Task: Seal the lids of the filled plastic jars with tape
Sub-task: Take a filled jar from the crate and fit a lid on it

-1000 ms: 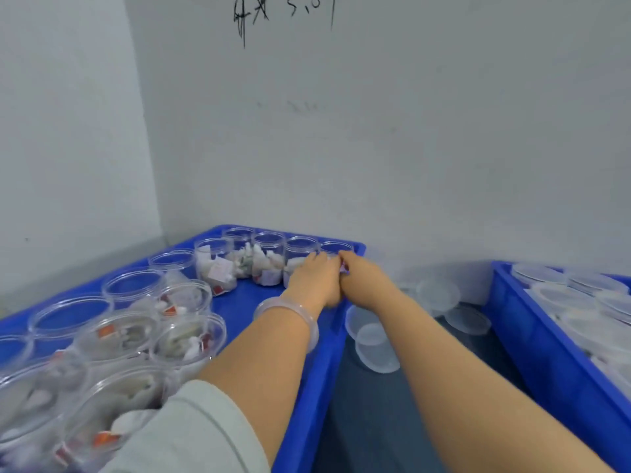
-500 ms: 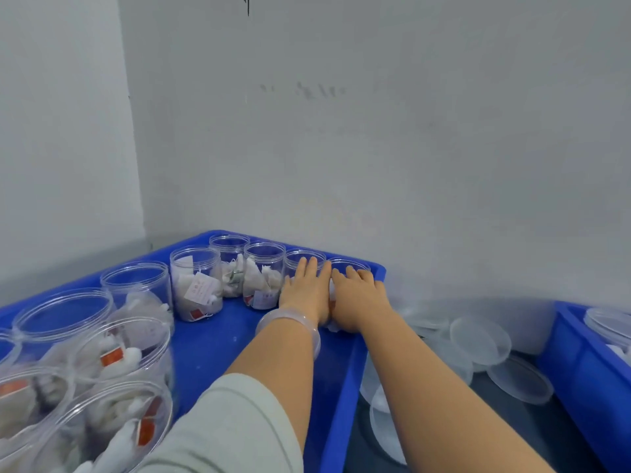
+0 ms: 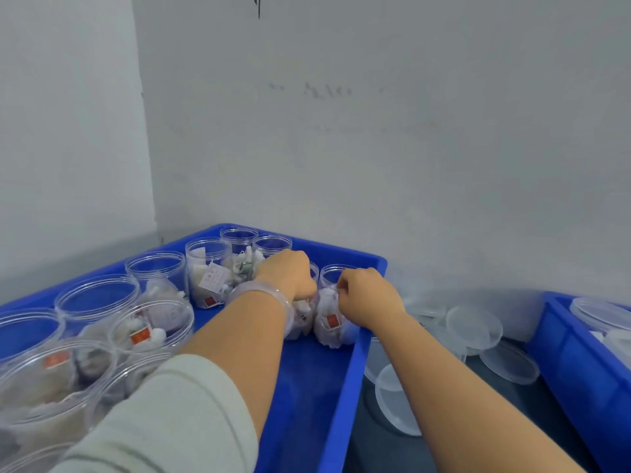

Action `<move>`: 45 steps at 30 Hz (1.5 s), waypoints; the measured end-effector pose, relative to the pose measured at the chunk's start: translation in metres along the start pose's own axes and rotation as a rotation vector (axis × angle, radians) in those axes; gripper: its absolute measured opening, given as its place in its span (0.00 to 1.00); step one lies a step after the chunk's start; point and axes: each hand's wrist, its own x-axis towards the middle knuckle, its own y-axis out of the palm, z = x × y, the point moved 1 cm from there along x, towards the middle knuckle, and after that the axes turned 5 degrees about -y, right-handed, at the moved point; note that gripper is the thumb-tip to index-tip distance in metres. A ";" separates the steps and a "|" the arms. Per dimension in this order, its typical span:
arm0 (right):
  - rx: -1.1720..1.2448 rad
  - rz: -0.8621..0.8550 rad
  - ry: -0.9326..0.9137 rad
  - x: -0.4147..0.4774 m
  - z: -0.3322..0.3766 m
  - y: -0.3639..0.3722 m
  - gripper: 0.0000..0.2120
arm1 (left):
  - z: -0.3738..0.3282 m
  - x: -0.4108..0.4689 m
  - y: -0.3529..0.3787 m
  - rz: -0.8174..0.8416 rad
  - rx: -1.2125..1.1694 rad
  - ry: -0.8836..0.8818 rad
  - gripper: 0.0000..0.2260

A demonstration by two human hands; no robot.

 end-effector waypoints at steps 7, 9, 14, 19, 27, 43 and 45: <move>0.062 0.084 -0.124 -0.046 0.026 -0.019 0.23 | 0.016 -0.050 -0.045 0.518 0.223 0.005 0.03; 0.085 0.137 -0.172 -0.062 0.037 -0.025 0.23 | 0.021 -0.067 -0.054 0.673 0.271 -0.023 0.01; 0.086 0.213 -0.255 -0.095 0.056 -0.035 0.19 | 0.036 -0.106 -0.057 0.828 0.160 -0.090 0.01; 0.096 0.088 -0.294 -0.110 0.071 -0.043 0.12 | 0.034 -0.118 -0.061 0.386 0.062 0.034 0.03; 0.379 -0.463 -0.181 -0.128 0.050 -0.131 0.05 | 0.038 -0.127 -0.060 0.427 0.086 -0.033 0.08; 0.955 -0.519 0.201 -0.216 -0.052 -0.051 0.10 | -0.133 -0.172 0.039 0.003 -1.040 -0.205 0.18; 0.978 -0.548 0.454 -0.205 -0.069 -0.037 0.10 | -0.132 -0.188 0.063 -0.231 -1.273 -0.177 0.11</move>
